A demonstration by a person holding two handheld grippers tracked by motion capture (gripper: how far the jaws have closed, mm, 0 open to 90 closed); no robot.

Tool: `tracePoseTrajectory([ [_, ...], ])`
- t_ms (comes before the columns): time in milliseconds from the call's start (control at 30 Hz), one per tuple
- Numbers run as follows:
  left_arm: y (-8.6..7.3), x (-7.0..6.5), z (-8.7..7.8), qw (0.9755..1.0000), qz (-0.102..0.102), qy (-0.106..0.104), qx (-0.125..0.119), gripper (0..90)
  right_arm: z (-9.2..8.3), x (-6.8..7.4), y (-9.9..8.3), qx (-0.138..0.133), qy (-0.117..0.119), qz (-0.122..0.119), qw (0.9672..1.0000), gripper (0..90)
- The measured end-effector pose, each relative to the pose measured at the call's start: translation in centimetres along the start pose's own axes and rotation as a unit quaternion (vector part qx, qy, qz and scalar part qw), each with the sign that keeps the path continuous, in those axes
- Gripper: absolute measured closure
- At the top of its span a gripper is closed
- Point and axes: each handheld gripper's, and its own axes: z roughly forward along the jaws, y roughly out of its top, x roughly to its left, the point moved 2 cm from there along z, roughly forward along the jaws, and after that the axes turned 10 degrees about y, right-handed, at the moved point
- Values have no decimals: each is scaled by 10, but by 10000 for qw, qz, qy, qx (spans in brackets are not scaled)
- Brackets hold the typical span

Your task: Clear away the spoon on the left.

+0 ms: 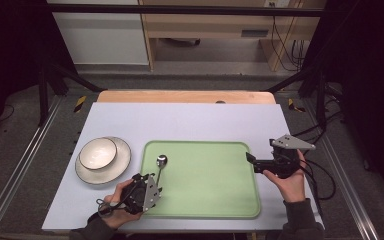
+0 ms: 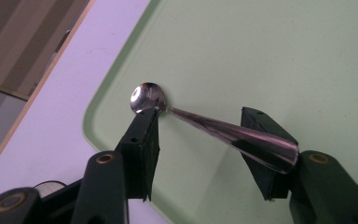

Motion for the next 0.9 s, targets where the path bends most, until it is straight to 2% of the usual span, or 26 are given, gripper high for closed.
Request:
tracePoseTrajectory([
  [467,-1,0,5,9998,-36,-152,121,342,0,0,0,17,-10,-25,10000,48],
  [700,-2,0,6,9997,-34,-178,186,311,0,0,0,20,-7,-22,10000,48],
  [900,-3,-1,8,9993,-56,-289,224,268,0,0,0,28,9,-25,10000,47],
])
